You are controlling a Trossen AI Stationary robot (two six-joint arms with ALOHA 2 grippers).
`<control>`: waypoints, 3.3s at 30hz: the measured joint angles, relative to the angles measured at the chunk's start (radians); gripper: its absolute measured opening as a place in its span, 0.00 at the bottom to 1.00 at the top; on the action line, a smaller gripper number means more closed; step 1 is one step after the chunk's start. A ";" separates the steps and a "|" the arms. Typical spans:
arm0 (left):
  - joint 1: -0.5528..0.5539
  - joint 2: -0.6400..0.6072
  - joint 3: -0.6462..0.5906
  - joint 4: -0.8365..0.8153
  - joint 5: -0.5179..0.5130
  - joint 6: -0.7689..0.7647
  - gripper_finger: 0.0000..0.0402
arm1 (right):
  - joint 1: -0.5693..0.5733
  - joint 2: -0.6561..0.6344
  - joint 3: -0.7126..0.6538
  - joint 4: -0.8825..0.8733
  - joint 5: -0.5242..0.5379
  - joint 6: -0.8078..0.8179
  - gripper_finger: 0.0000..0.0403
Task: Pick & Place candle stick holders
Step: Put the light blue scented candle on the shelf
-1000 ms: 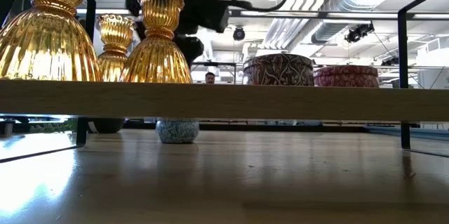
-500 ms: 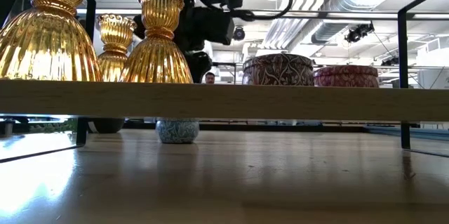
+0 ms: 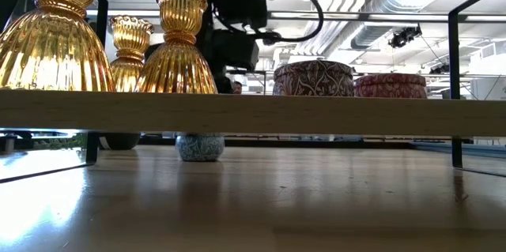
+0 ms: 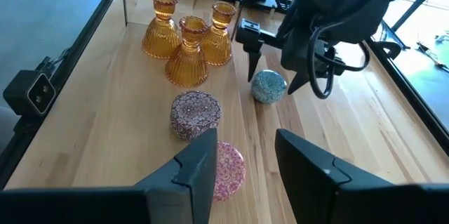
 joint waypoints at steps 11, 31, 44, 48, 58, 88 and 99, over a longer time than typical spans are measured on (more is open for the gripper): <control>-0.002 0.000 -0.097 0.185 0.000 -0.030 0.93 | 0.000 0.000 0.000 -0.001 0.005 0.000 0.35; 0.089 0.021 -0.078 0.128 0.188 -0.027 0.73 | 0.000 0.000 0.000 -0.001 0.008 -0.008 0.35; 0.067 0.021 0.274 -0.333 0.165 0.055 0.73 | 0.062 0.000 0.000 -0.020 0.170 -0.060 0.35; 0.055 0.021 0.449 -0.446 0.169 0.088 0.73 | 0.106 0.000 0.000 -0.060 0.217 -0.017 0.35; -0.070 0.019 0.703 -0.365 0.239 0.107 0.73 | 0.204 -0.002 0.000 -0.118 0.369 0.045 0.35; -0.378 0.360 0.702 -0.026 0.244 0.020 0.74 | 0.217 0.056 0.000 0.326 0.262 -0.053 0.35; -0.350 0.427 0.702 -0.023 0.067 -0.009 0.74 | 0.217 0.109 0.000 0.413 0.192 -0.052 0.35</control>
